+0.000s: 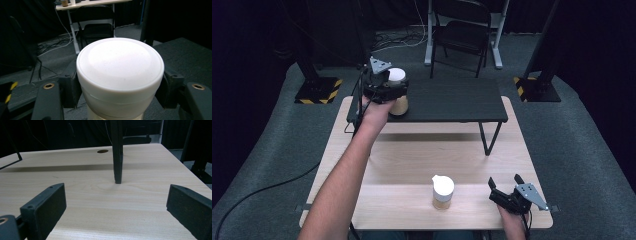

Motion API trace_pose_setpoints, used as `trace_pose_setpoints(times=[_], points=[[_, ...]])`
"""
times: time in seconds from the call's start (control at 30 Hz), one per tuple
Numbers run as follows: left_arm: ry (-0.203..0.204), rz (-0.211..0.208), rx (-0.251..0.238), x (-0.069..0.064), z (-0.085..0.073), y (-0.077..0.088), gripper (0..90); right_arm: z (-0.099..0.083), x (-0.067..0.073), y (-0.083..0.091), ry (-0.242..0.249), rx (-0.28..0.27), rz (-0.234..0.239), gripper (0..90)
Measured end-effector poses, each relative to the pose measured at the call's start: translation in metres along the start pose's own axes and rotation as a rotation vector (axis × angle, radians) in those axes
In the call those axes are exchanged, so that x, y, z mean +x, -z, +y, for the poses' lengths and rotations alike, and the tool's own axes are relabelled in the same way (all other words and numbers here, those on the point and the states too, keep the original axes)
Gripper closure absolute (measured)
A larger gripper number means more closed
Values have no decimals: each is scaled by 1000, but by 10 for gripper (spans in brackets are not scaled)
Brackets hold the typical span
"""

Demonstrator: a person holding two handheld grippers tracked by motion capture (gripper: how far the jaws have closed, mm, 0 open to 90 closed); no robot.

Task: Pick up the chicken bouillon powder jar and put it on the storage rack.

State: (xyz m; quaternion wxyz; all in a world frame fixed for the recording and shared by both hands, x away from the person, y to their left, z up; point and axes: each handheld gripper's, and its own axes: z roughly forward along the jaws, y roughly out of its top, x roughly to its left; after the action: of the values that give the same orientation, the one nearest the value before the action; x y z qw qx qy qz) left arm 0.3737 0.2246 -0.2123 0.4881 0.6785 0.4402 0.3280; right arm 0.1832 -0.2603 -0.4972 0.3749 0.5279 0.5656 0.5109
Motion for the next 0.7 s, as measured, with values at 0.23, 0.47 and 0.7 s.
trace_pose_setpoints(times=[0.23, 0.47, 0.7], points=[[3, -6, -12, 2, -4, 1, 333, 0, 1, 0, 5, 1, -3, 20], [0, 2, -17, 0, -6, 1, 332, 0, 1, 0, 2, 0, -5, 20], [9, 5, -22, 0, -7, 0, 326, 0, 2, 0, 5, 0, -9, 20]])
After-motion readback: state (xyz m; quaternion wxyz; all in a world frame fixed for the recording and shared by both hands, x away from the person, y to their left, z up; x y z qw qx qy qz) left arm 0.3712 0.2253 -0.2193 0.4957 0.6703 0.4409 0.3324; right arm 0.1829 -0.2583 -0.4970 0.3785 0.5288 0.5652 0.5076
